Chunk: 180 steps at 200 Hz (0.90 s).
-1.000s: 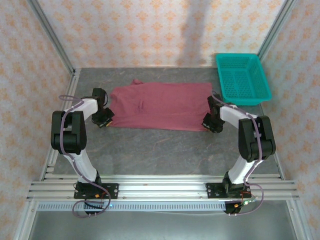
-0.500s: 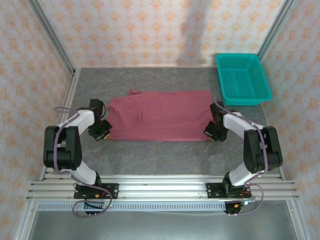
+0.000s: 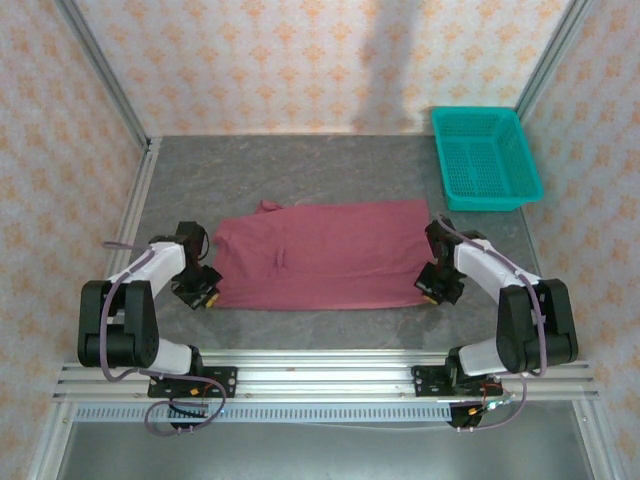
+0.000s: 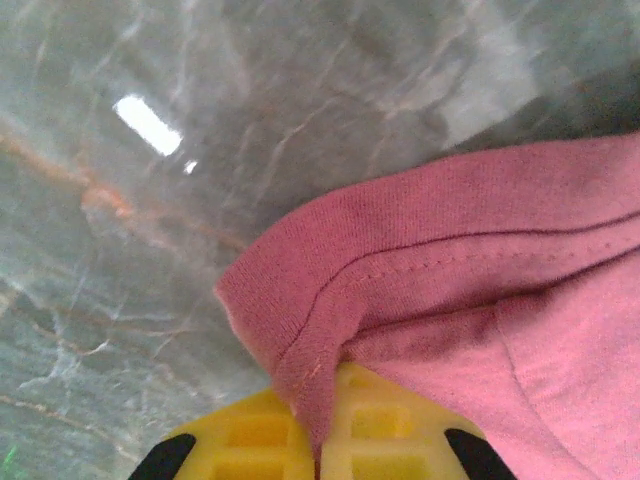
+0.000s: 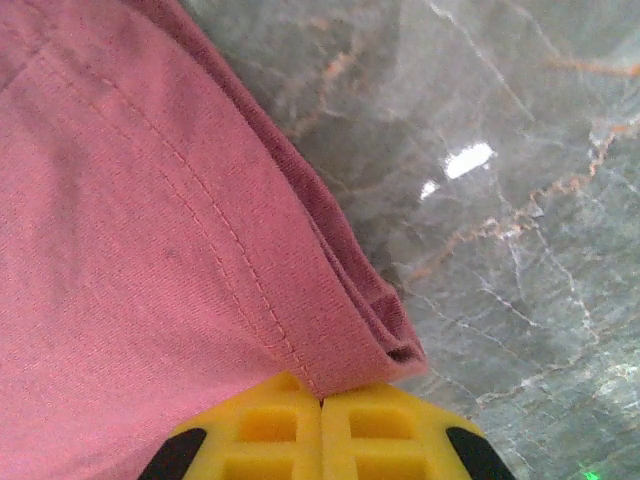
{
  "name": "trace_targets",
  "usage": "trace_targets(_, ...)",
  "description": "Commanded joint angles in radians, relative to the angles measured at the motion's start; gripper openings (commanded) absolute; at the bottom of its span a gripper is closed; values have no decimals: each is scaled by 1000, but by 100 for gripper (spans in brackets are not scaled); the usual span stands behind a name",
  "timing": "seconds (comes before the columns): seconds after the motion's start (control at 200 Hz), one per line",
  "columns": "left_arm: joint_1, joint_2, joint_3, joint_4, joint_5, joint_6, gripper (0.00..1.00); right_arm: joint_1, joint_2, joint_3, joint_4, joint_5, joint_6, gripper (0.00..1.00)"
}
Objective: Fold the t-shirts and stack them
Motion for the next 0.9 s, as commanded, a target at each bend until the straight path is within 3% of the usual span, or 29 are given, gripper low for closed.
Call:
trace_targets(0.0, -4, -52, -17, -66, -50, -35, 22, -7, -30, -22, -77, 49, 24, 5)
trace_targets(0.06, -7, -71, -8, -85, -50, -38, 42, -7, -33, -13, -88, 49, 25, 21)
trace_targets(0.14, -25, -122, 53, -141, -70, -45, 59, -6, -48, 27, -120, 49, 22, 47)
trace_targets(0.255, -71, -182, 274, -230, -148, -36, 72, -1, -107, 119, -173, 34, -3, 67)
trace_targets(0.345, -96, -154, 484, -231, -167, 17, 77, 9, -161, 213, -177, -17, -46, 76)
trace_targets(0.455, -123, -9, 715, -203, -83, 67, 78, 21, -185, 327, -125, -55, -97, 83)
trace_targets(0.6, -156, 244, 870, -61, 139, 12, 74, 35, -79, 475, -82, -88, -187, 85)
trace_targets(0.776, -187, 560, 1061, -25, 200, -51, 58, 36, 88, 578, -31, -118, -237, 85)
trace_targets(0.896, -190, 715, 1191, -68, 173, -65, 53, 39, 172, 588, 19, -142, -239, 86)
